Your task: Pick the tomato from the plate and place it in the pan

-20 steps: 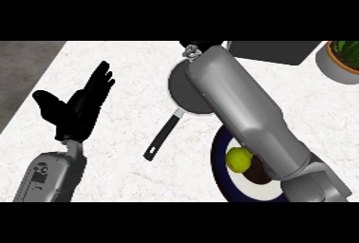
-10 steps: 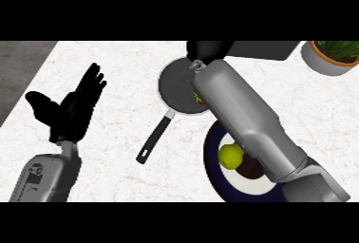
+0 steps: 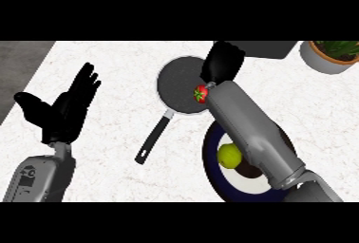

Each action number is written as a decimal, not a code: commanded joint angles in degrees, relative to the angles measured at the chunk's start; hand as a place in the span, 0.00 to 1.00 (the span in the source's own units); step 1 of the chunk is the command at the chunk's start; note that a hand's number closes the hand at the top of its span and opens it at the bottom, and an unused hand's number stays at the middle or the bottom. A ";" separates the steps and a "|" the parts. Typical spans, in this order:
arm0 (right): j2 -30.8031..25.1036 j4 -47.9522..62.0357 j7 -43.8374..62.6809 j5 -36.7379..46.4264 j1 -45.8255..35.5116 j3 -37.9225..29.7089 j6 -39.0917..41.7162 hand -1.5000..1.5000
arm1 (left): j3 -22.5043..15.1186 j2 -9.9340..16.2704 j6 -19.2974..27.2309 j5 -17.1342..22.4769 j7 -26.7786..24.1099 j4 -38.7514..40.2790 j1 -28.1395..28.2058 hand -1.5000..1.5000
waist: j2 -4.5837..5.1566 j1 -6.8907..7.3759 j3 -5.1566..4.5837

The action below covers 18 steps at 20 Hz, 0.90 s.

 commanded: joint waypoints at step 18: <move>0.54 0.52 -4.65 -16.55 10.09 -3.66 -38.43 0.00 | 1.13 0.84 -0.45 -0.23 0.05 -0.78 2.06 0.50 | -0.90 -1.71 0.12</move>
